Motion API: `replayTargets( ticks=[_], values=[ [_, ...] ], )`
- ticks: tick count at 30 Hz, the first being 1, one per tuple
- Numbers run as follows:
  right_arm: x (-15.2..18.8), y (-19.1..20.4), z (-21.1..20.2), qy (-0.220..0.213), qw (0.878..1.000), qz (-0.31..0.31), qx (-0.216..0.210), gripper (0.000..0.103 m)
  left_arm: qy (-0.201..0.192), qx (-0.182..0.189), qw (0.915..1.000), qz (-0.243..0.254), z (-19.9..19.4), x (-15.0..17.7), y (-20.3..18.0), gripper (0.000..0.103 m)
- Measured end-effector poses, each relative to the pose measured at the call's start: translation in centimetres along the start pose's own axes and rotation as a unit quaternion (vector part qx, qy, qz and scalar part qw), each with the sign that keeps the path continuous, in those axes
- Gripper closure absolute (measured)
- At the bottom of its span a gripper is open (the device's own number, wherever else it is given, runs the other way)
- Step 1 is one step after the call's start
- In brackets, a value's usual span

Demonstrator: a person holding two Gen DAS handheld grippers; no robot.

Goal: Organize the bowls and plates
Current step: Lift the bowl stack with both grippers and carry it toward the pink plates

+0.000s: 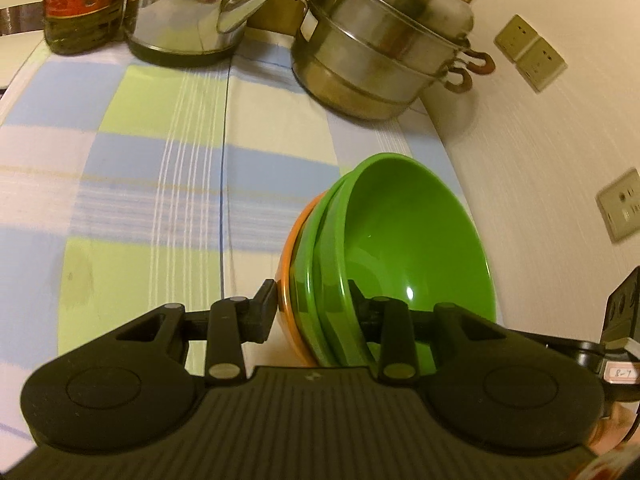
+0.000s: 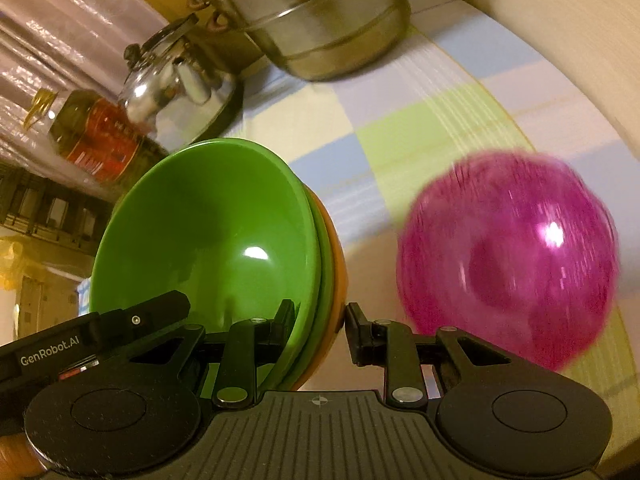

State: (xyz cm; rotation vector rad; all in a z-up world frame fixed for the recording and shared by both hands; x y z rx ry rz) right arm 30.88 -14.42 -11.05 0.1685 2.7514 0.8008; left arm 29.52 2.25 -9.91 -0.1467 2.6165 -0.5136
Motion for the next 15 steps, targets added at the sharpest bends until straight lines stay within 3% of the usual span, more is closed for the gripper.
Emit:
replayTargets(
  ticks=[15],
  values=[
    [11.2, -3.5, -5.3, -0.023, 1.000, 0.011, 0.005, 0.076, -0.007, 0.008, 0.9995, 0.030, -3.6, 10.5, -2.0, 0.073]
  ],
)
Point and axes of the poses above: each gripper's, at about its wrist camera, not at the fingertips, and z roughly the way its jaws point, y to its left, x to its underside, the point moved 10 cm from there along z, roughly the way its jaws point, and after that the axes turned 5 degrees about y, right-handed, at the moved point
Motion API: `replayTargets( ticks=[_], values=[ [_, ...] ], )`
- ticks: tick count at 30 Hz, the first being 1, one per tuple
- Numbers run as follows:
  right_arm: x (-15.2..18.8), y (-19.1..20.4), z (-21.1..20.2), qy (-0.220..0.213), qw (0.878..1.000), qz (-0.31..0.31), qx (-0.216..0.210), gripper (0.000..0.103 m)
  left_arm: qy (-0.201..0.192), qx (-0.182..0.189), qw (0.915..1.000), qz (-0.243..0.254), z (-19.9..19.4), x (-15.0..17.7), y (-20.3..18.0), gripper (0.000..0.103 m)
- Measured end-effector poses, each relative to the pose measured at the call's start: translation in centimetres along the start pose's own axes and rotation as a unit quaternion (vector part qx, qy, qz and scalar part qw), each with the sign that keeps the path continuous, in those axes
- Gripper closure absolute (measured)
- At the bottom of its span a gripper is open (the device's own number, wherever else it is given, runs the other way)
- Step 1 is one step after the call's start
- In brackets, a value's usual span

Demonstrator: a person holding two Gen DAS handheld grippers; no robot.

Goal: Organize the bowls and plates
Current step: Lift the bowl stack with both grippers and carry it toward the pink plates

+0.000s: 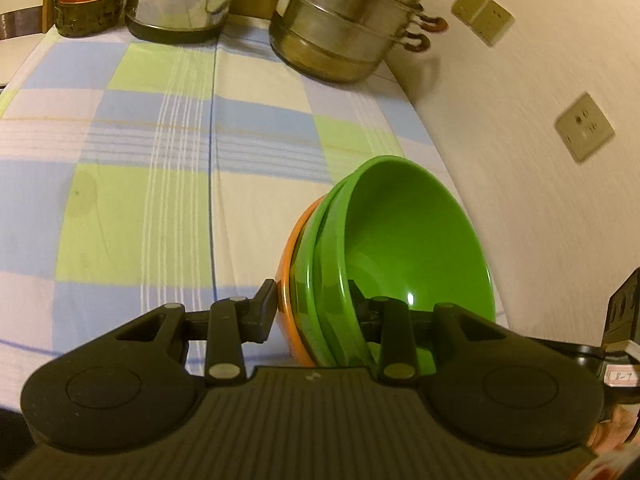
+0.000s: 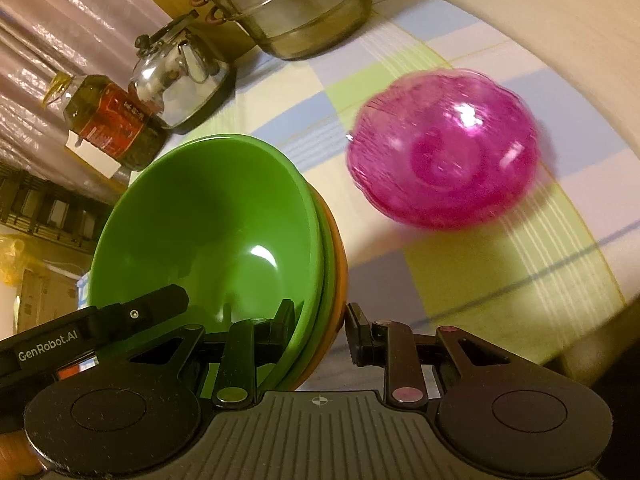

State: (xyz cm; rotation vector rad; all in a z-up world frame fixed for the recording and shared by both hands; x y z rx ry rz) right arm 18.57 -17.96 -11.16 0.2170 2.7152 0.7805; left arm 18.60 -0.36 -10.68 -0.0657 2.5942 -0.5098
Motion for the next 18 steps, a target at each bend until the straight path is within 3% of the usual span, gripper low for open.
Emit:
replayTargets(
  ticks=[10, 18],
  values=[
    [4.0, -4.9, -2.7, -0.007, 1.000, 0.022, 0.015, 0.076, 0.021, 0.015, 0.9994, 0.024, 1.3, 5.2, -3.7, 0.073],
    [5.0, -8.0, -4.8, -0.019, 0.999, 0.028, 0.037, 0.076, 0.026, 0.020, 0.9980, 0.053, 2.6, 6.8, -7.0, 0.073]
  ],
)
Point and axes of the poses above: each gripper's, at about its wrist camera, not at the fingertips, and z roughly the way its jaws point, y to its left, x to its underside, the point moved 10 cm from there along z, roughly the way its jaws point, and after that the axes turned 5 degrees about y, right-handed, at the moved point
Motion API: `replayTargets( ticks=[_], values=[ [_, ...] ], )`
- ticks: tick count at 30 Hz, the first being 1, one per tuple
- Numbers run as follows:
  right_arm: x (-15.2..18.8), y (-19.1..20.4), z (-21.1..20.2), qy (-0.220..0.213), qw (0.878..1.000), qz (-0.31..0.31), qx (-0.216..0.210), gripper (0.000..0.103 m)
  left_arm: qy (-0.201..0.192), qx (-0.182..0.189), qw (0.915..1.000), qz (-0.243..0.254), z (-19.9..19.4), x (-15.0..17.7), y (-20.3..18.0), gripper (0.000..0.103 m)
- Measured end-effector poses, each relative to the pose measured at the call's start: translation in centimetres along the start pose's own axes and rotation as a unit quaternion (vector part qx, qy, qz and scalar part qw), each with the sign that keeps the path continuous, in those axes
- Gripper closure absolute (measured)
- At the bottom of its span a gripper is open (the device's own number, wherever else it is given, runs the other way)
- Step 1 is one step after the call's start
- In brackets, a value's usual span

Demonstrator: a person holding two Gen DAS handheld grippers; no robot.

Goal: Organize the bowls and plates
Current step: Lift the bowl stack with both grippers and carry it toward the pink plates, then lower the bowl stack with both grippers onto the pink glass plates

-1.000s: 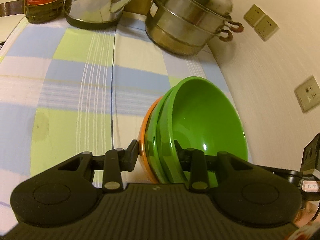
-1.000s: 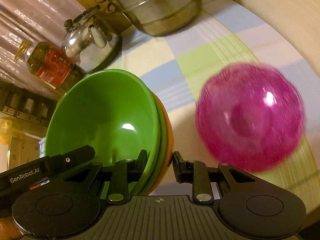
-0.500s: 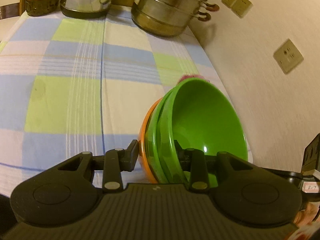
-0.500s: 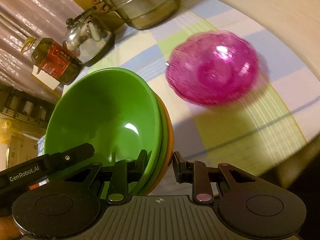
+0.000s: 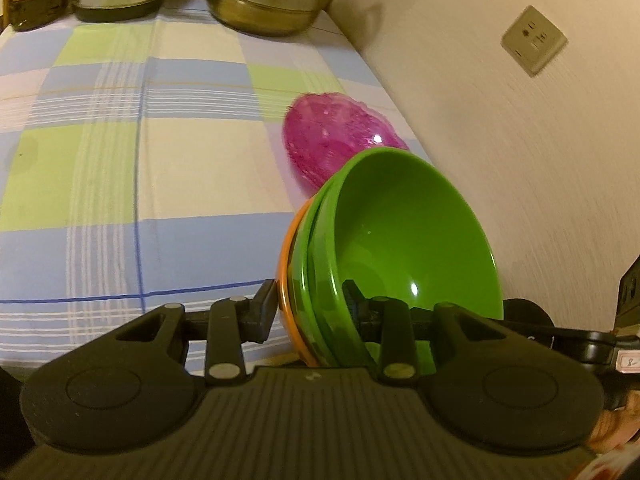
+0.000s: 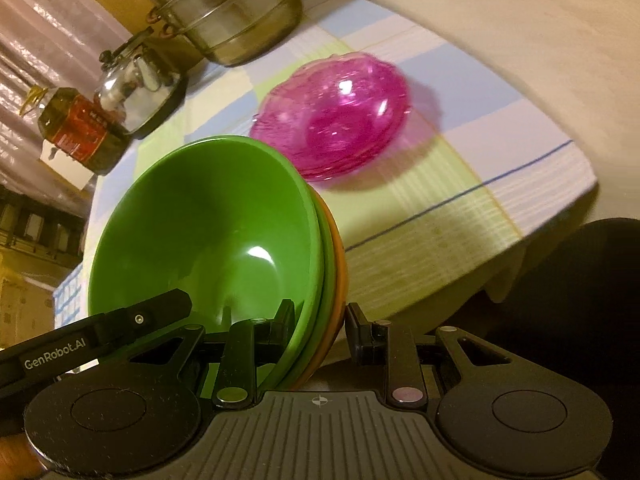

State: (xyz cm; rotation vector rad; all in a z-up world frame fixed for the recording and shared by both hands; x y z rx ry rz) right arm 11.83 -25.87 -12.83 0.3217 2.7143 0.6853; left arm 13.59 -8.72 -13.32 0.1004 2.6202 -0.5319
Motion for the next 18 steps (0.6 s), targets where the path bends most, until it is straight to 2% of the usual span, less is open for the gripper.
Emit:
replayTargets(
  ticks=[18],
  values=[
    [-1.6, -4.7, -2.9, -0.025, 0.999, 0.028, 0.007, 0.076, 0.011, 0.019, 0.9995, 0.024, 1.9, 0.0, -4.5, 0.073]
  ],
)
Point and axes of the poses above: each gripper's, at about its wrist camera, not at the fingertips, and z roughly the way its jaws point, y to its left, x to its underside, the point moved 10 cm from there along z, roughly the way its jaws point, and after that the axes turned 5 degrees about y, right-handed, at the moved point
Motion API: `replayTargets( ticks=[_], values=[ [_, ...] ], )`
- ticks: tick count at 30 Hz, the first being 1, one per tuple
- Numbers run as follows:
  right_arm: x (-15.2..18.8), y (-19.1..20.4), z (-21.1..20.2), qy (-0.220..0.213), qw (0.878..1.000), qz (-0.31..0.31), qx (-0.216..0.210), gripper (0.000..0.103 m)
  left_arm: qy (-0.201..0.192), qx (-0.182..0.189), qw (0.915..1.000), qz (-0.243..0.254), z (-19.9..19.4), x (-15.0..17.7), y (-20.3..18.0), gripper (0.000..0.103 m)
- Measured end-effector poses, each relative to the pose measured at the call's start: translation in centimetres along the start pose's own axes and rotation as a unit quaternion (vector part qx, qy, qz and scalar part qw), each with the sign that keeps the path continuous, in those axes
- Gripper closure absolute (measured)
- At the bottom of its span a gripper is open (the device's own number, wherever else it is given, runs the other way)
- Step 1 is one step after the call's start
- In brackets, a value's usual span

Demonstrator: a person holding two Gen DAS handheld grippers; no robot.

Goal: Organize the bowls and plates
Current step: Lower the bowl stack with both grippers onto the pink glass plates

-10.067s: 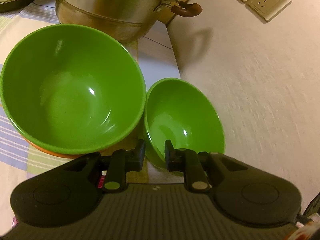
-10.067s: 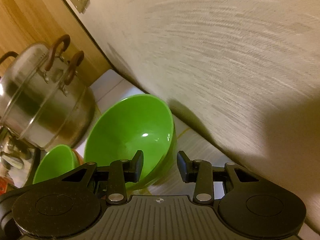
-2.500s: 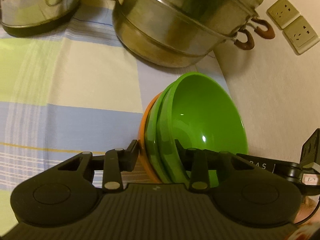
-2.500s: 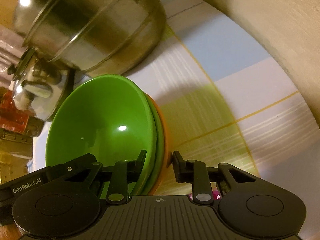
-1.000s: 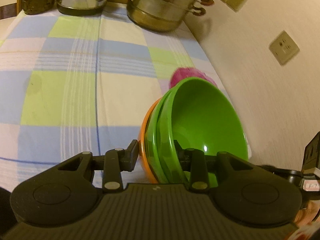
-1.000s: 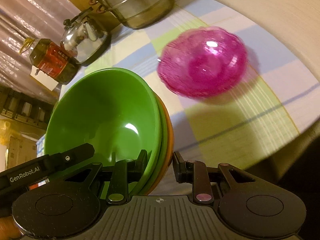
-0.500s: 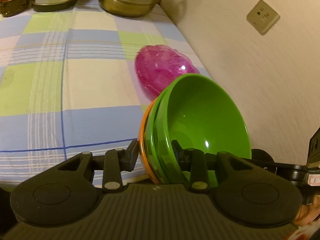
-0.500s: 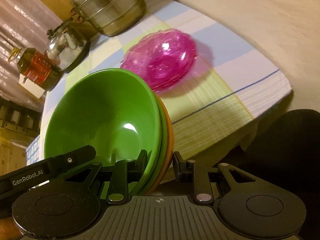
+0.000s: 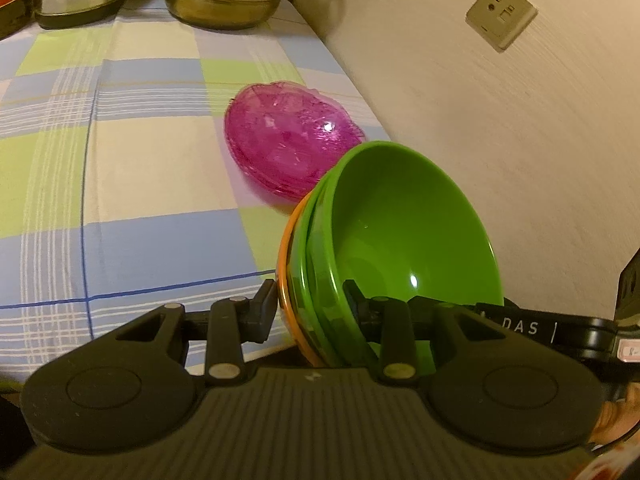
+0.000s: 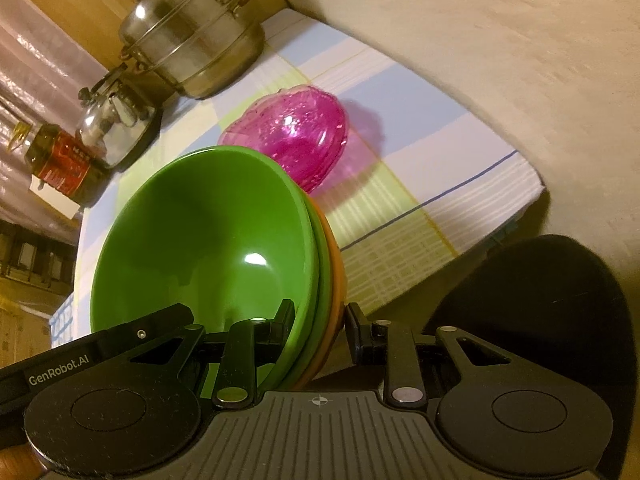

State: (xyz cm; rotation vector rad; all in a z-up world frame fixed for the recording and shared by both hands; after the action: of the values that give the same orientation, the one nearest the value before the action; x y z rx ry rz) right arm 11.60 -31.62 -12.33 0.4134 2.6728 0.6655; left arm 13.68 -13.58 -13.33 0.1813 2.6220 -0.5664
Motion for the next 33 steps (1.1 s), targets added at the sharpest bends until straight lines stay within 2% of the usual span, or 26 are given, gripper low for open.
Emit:
replayTargets(
  ticks=[8, 18, 24, 33],
  values=[
    [-1.3, -0.2, -1.3, -0.011, 1.000, 0.007, 0.002, 0.076, -0.008, 0.012, 0.9999, 0.000, -0.2, -2.0, -1.3, 0.072],
    [-5.7, 1.7, -1.5, -0.025, 1.000, -0.001, -0.009, 0.076, -0.030, 0.019, 0.9993, -0.014, -0.5, -7.3, -1.4, 0.071],
    [-8.8, 3.2, -0.1, -0.027, 0.999, -0.009, -0.015, 0.076, -0.034, 0.014, 0.9991, -0.021, 0.4, -10.9, -0.8, 0.071],
    [-13.7, 3.5, 3.8, -0.006, 1.000, -0.007, -0.020, 0.076, -0.018, 0.000, 0.9995, -0.028, 3.9, -15.6, 0.4, 0.071]
  ],
)
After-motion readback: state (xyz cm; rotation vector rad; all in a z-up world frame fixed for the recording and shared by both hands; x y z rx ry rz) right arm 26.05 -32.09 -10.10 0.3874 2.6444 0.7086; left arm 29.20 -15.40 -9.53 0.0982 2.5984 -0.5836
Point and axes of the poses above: each gripper's, at about its wrist camera, not at the fingertips, and z roughly the way its jaws point, y to its left, x to its underside, the point moved 10 cm from there along z, roughly the way its jaws point, and after that the axes turned 5 degrees about y, right-handed, at the moved point
